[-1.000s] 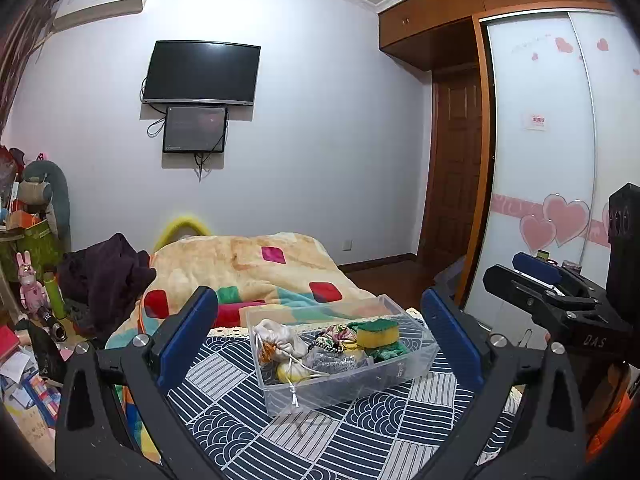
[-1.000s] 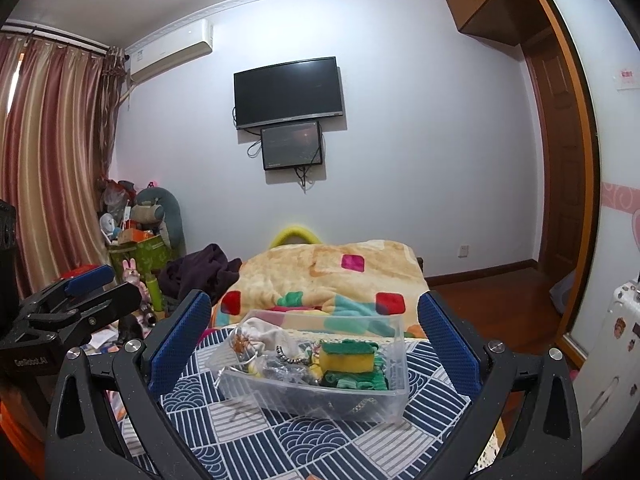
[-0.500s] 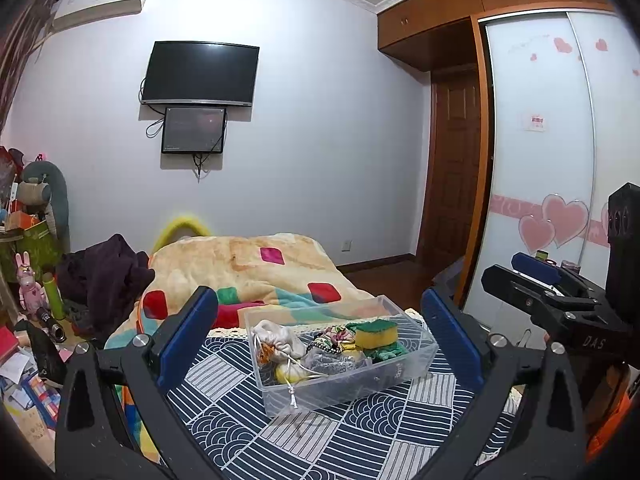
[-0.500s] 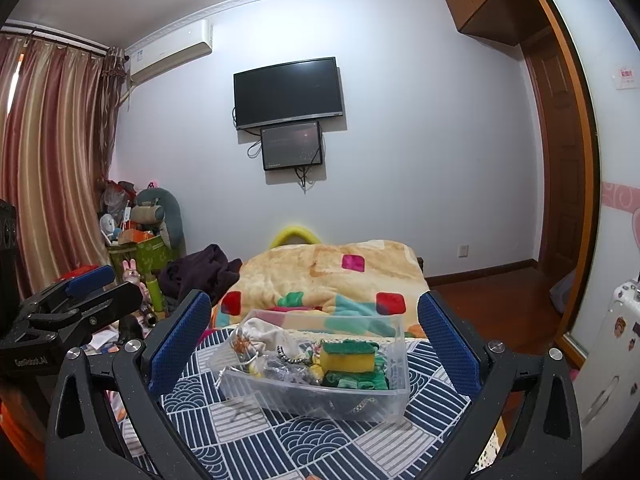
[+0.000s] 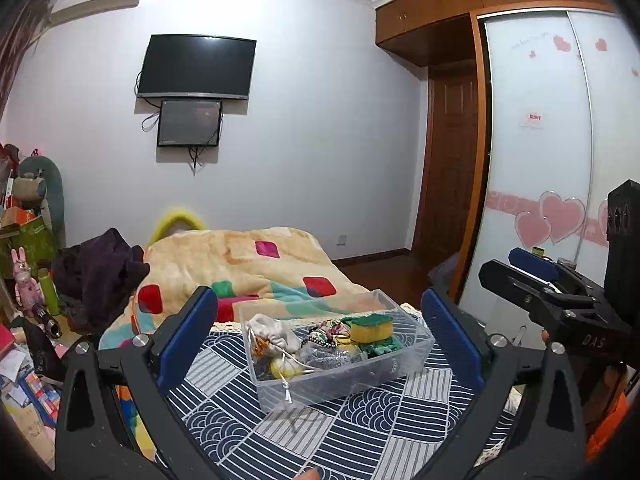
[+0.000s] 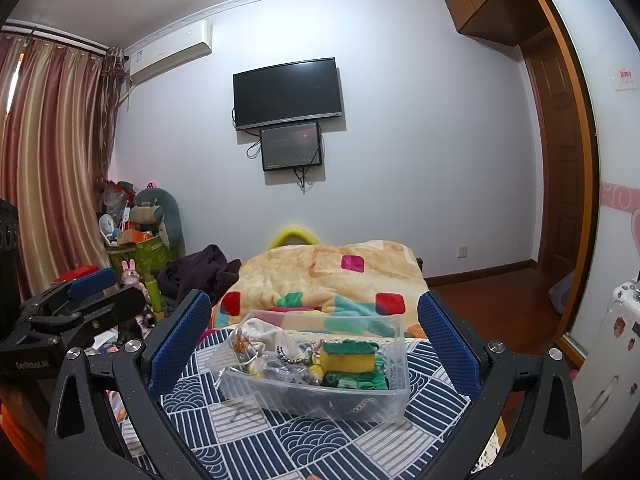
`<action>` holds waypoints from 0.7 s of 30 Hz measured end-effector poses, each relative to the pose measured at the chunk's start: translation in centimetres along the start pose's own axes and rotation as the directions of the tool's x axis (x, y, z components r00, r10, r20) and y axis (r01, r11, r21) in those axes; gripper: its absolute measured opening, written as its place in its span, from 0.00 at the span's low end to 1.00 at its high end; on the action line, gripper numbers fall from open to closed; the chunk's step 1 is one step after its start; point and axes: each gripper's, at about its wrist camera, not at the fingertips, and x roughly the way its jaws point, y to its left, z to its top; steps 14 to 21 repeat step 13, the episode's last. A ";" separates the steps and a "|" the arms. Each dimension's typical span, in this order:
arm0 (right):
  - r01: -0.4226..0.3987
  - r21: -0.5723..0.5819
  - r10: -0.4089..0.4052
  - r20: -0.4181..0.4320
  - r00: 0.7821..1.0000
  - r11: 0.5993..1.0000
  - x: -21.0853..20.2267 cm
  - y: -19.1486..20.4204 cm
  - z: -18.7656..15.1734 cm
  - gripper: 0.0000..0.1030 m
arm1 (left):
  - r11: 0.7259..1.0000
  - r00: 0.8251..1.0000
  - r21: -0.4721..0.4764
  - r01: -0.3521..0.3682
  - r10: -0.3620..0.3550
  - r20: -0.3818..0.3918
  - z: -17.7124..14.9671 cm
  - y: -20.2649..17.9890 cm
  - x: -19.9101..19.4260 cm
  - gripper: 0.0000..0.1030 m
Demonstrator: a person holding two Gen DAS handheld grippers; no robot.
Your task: Organize soft objects
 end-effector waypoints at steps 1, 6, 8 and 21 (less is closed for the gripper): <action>0.000 -0.002 0.000 0.001 1.000 1.000 0.0 0.1 0.0 1.00 | 1.000 1.000 -0.004 0.001 -0.001 -0.002 0.0 0.1 0.1 1.00; 0.003 -0.009 -0.003 0.006 1.000 1.000 -0.2 0.4 -0.1 1.00 | 1.000 1.000 -0.015 0.011 -0.011 0.002 0.0 0.2 0.0 1.00; 0.004 -0.011 -0.004 0.006 1.000 1.000 -0.2 0.4 -0.1 1.00 | 1.000 1.000 -0.013 0.005 -0.005 0.010 0.1 0.2 -0.2 1.00; -0.001 -0.004 0.001 0.002 1.000 1.000 -0.1 0.4 -0.1 1.00 | 1.000 1.000 -0.011 0.003 -0.003 0.016 0.1 0.0 -0.3 1.00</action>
